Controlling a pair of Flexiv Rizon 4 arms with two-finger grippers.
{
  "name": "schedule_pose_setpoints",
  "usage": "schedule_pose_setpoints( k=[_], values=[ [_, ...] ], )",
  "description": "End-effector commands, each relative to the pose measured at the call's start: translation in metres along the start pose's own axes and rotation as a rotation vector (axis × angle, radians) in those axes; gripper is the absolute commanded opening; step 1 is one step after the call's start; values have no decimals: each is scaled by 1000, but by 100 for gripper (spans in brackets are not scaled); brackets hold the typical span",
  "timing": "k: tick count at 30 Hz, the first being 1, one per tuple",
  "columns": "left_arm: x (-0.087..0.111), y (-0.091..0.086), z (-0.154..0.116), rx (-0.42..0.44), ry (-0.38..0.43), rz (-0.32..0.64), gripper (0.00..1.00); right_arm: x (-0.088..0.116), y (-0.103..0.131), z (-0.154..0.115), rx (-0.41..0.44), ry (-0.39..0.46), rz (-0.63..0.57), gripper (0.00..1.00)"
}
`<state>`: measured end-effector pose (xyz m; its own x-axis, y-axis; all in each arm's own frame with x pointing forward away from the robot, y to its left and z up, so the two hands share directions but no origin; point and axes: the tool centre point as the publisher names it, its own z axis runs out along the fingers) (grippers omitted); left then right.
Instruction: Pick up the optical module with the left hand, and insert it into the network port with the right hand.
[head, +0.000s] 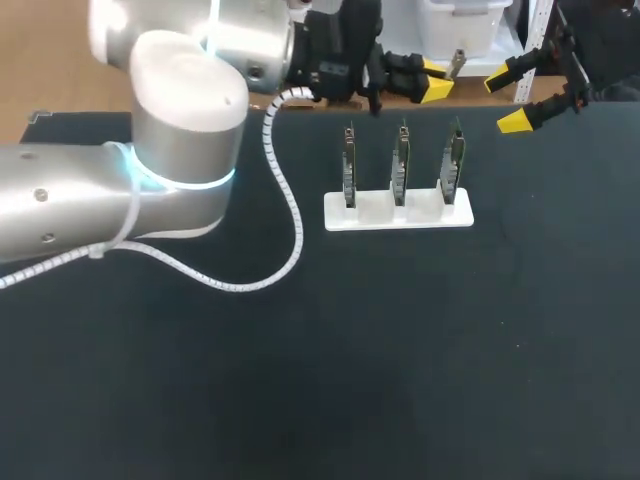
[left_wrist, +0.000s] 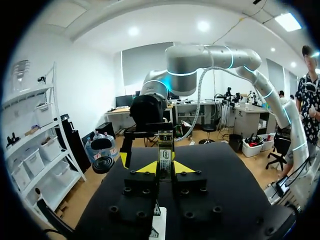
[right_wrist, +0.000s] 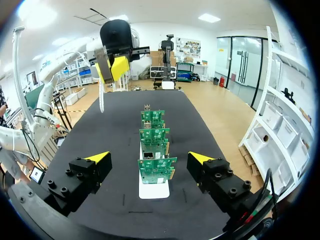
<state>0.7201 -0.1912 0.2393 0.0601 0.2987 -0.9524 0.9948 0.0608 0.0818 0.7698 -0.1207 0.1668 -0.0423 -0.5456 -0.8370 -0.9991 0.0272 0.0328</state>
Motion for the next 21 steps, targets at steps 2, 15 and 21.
schedule_pose_setpoints(
  k=[2,15,21],
  values=[
    [8,9,17,10,-5,-16,0,0,1,0,4,0,-1,100],
    [24,20,33,31,-43,-119,0,0,1,0,4,0,-1,100],
    [27,20,45,42,-40,-129,0,0,1,0,4,0,-1,100]
  ],
)
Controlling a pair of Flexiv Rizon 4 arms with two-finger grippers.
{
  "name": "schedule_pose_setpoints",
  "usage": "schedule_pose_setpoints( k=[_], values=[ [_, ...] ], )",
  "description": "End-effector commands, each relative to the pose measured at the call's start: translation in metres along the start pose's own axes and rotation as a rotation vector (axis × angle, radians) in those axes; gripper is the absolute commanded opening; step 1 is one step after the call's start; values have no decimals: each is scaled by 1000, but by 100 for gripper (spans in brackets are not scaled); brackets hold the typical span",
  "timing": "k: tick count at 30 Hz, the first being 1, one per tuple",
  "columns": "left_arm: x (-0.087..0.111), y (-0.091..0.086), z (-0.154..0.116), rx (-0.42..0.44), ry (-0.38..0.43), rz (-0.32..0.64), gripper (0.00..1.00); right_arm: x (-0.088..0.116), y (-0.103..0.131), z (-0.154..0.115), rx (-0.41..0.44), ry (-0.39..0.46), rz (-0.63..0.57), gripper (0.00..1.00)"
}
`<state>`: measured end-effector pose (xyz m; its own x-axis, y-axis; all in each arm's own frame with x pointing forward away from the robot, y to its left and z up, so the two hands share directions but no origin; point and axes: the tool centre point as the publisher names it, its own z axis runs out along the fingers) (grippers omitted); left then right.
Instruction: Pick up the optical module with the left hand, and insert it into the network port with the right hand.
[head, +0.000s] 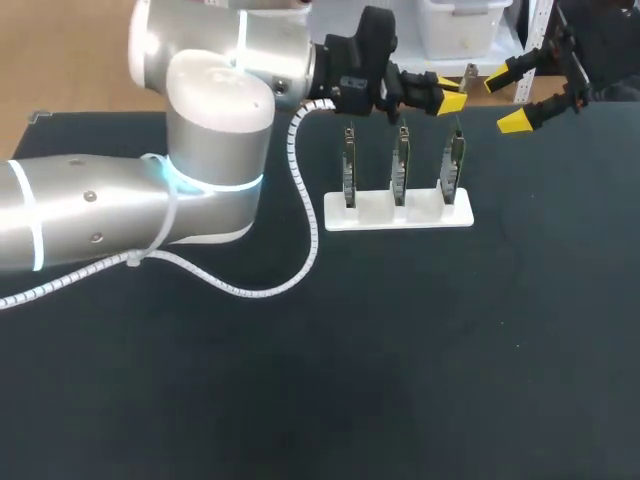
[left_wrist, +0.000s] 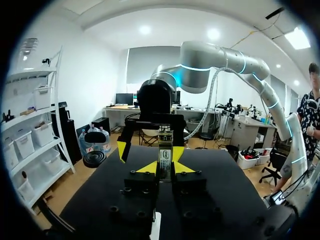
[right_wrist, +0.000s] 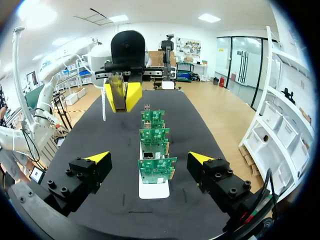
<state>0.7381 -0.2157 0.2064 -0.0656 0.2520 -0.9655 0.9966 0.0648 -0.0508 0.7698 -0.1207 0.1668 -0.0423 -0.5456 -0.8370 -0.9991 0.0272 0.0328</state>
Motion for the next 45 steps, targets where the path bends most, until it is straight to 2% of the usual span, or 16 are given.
schedule_pose_setpoints(
  k=[1,8,10,13,26,40,45],
  values=[
    [2,6,11,11,1,-2,0,0,1,0,4,0,-1,100],
    [4,4,22,22,-16,-12,0,0,1,0,4,0,-1,100],
    [7,7,25,25,-40,-53,0,0,1,0,4,0,-1,100],
    [9,10,25,15,-46,-55,0,0,1,0,4,0,-1,100],
    [20,6,33,30,-30,-57,0,0,1,0,4,0,-1,100],
    [21,19,37,29,-37,-44,0,0,1,0,4,0,-1,100],
    [22,30,34,9,-45,-35,0,0,1,0,4,0,-1,100]
  ],
)
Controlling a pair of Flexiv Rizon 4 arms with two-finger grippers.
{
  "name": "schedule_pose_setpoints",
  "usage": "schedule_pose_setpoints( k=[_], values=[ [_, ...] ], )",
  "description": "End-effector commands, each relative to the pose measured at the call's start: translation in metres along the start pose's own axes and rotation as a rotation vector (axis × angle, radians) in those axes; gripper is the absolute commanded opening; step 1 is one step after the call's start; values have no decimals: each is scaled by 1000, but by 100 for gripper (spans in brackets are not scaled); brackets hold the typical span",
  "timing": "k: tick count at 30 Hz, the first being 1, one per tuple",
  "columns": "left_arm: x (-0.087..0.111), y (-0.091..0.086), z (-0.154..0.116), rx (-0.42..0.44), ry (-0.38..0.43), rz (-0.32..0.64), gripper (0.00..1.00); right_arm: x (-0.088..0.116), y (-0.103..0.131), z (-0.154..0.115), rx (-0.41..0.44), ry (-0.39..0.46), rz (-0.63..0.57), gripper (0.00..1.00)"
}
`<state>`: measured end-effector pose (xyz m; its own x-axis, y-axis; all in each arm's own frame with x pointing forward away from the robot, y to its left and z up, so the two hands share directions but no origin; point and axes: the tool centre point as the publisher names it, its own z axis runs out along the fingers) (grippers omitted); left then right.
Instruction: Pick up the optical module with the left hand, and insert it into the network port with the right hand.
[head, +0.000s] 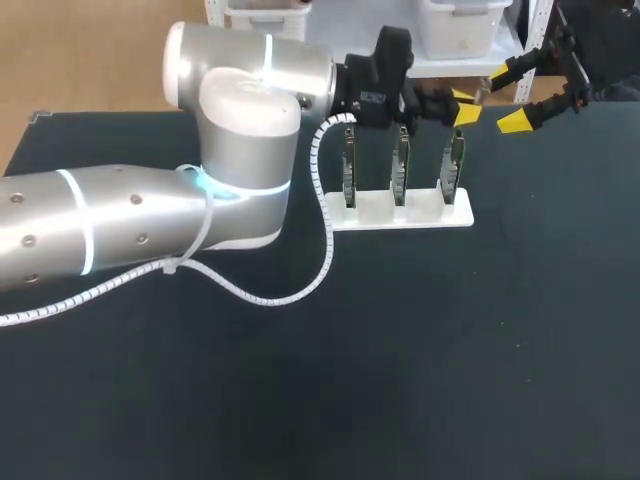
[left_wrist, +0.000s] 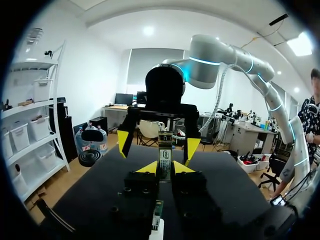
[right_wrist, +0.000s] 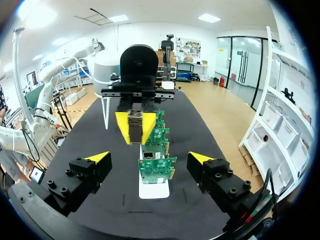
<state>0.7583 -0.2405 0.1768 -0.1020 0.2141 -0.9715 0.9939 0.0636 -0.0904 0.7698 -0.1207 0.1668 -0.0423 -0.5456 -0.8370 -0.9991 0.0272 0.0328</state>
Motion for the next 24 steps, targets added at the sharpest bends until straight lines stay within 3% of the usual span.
schedule_pose_setpoints(
  k=[1,7,24],
  values=[
    [1,13,0,-8,-9,0,0,0,1,0,4,0,-1,100],
    [2,22,-3,-22,-4,0,0,0,1,0,4,0,-1,100],
    [13,23,0,-22,39,-20,0,0,1,0,4,0,-1,100]
  ],
)
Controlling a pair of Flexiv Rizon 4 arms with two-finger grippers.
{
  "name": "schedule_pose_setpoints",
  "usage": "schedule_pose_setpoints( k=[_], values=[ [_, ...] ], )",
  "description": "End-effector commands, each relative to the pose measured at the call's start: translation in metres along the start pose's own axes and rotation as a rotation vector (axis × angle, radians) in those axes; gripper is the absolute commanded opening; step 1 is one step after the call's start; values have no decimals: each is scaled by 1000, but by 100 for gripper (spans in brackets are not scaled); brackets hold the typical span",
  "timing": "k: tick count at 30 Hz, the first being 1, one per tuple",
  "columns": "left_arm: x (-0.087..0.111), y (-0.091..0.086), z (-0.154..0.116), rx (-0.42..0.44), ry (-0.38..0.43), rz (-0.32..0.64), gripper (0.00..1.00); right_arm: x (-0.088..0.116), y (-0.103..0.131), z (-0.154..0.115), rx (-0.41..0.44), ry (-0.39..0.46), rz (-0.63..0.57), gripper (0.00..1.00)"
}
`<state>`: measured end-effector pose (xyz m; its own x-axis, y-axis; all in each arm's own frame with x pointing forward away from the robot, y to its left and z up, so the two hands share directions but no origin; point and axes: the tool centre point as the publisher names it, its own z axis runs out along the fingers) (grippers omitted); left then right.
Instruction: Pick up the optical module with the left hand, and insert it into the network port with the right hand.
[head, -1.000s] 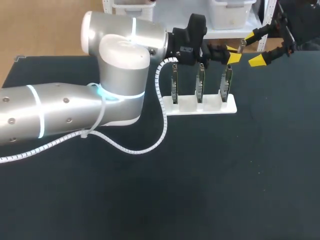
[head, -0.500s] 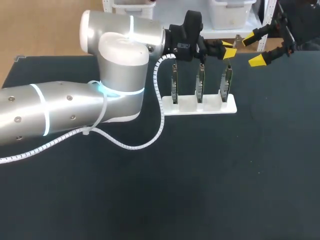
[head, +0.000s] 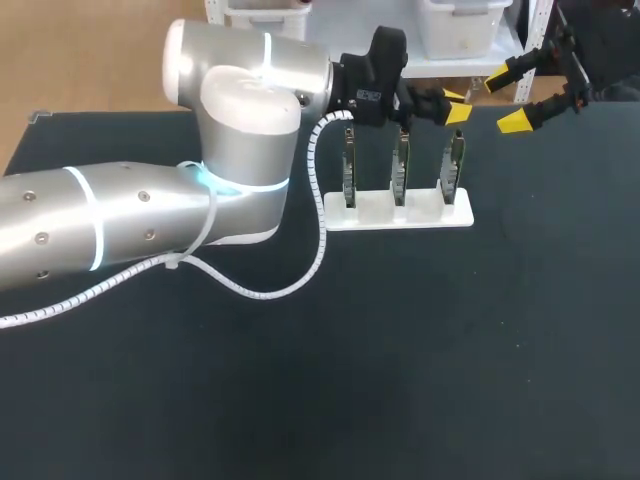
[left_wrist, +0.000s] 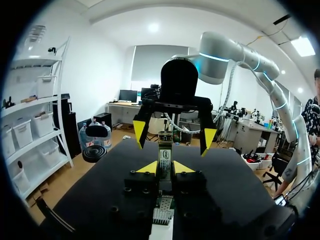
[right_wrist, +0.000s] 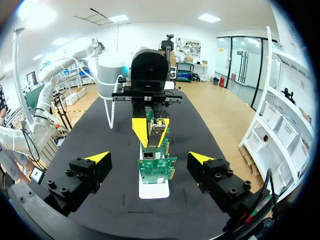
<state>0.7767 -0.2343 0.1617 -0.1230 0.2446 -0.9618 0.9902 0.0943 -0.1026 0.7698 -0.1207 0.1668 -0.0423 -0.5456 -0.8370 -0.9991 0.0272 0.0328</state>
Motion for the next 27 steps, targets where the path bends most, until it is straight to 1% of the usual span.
schedule_pose_setpoints(
  k=[1,12,22,27],
  values=[
    [-1,3,2,5,6,0,0,0,1,0,4,0,-1,100],
    [0,3,2,-1,7,-3,0,0,1,0,4,0,-1,100],
    [4,7,0,-15,27,-8,0,0,1,0,4,0,-1,100],
    [3,6,0,-14,21,-9,0,0,1,0,4,0,-1,100]
  ],
)
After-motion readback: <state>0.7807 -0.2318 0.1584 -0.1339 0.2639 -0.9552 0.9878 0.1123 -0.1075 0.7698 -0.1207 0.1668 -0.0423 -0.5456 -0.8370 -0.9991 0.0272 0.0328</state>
